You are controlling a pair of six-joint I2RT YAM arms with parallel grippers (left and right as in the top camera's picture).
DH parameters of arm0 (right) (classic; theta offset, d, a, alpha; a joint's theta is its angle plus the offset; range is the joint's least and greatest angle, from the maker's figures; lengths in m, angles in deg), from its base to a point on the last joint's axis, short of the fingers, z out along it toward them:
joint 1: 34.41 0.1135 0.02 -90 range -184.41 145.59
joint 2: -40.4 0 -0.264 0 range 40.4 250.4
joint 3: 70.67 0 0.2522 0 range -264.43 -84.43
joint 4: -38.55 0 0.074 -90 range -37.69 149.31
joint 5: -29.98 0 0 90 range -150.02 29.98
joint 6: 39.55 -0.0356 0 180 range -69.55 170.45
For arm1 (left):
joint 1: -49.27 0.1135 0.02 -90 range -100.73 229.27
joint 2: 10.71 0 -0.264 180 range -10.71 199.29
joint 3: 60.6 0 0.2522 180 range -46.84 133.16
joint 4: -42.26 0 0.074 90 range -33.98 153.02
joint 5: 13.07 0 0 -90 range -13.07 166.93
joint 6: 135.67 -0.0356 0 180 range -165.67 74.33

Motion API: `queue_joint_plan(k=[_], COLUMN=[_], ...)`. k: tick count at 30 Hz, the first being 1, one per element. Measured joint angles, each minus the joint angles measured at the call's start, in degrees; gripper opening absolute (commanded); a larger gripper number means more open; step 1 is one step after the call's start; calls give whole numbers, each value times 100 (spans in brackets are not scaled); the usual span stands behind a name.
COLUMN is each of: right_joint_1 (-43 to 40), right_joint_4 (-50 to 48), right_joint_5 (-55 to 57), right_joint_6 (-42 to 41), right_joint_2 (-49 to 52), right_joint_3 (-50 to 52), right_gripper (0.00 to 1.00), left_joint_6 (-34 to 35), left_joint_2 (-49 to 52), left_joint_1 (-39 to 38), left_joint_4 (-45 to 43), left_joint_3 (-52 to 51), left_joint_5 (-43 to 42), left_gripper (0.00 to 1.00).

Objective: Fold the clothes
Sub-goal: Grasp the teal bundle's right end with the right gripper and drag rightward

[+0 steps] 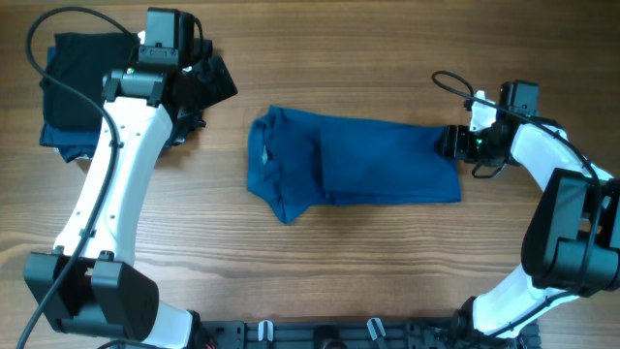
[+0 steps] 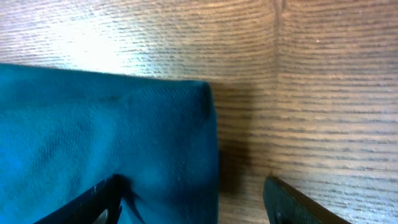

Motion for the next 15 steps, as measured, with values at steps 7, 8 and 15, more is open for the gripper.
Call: queue_joint_plan(k=[7, 8, 15], right_joint_1=[0, 0, 2], right_joint_4=[-22, -15, 223], right_joint_5=[-39, -48, 4], right_joint_6=[-48, -48, -52], right_joint_2=[7, 7, 7], right_joint_3=[0, 0, -35], right_gripper=[76, 76, 73], left_joint_6=[0, 0, 0], left_joint_2=[0, 0, 0], left_joint_1=[0, 0, 0], left_joint_4=[2, 2, 2], left_joint_3=[0, 0, 0], left_joint_5=[0, 0, 0], left_gripper=[100, 100, 100])
